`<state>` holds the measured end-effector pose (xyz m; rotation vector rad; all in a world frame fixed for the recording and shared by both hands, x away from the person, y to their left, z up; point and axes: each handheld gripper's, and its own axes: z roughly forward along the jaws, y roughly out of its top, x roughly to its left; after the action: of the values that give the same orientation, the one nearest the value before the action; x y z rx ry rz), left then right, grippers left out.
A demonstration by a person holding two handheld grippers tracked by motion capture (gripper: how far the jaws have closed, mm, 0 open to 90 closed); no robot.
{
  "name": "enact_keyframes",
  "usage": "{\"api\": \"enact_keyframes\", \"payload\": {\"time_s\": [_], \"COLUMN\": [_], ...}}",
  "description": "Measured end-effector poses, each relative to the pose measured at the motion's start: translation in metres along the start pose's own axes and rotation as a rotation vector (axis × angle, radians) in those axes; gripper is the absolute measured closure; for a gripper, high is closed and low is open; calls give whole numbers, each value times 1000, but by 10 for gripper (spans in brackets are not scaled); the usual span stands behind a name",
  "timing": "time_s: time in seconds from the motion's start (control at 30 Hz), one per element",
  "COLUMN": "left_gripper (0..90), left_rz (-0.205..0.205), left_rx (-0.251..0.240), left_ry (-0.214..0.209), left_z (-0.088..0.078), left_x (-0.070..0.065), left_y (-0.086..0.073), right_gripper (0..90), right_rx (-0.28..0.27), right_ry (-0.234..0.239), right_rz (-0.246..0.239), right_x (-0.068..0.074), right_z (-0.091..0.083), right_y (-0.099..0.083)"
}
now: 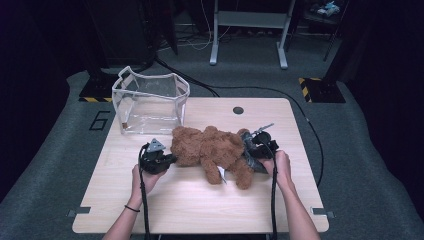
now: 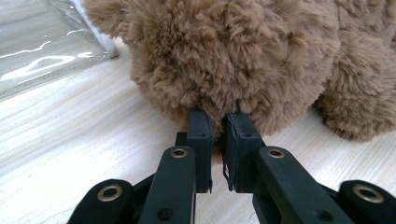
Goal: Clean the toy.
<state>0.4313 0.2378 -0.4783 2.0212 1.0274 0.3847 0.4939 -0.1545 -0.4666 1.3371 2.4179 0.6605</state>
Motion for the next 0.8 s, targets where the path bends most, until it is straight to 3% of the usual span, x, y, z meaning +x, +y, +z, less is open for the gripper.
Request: {"api": "enact_keyframes", "payload": {"time_s": [0.2,0.4,0.53,0.67,0.8], "left_gripper": [808,783,748,658,481], "left_rz": [-7,-14,-22,-37,-63], "left_rx": [-11,-10,-13,-8,2], "left_ry": [1,2,5,4,1], "left_z": [0,-1,-4,-5,-5], "left_x": [1,1,1,1,-2], "left_y": [-1,-1,-2,-3,-4], "right_gripper": [756,754,754,754,753], "right_rx": [-64,-124,-136,-141,-149], "right_ry": [9,10,19,14,5], "right_rz": [46,72,88,89,91], "right_x": [-14,-15,-16,-15,-15], "right_z": [-28,-47,-52,-55,-57], "right_y": [-16,-28,-33,-37,-41]}}
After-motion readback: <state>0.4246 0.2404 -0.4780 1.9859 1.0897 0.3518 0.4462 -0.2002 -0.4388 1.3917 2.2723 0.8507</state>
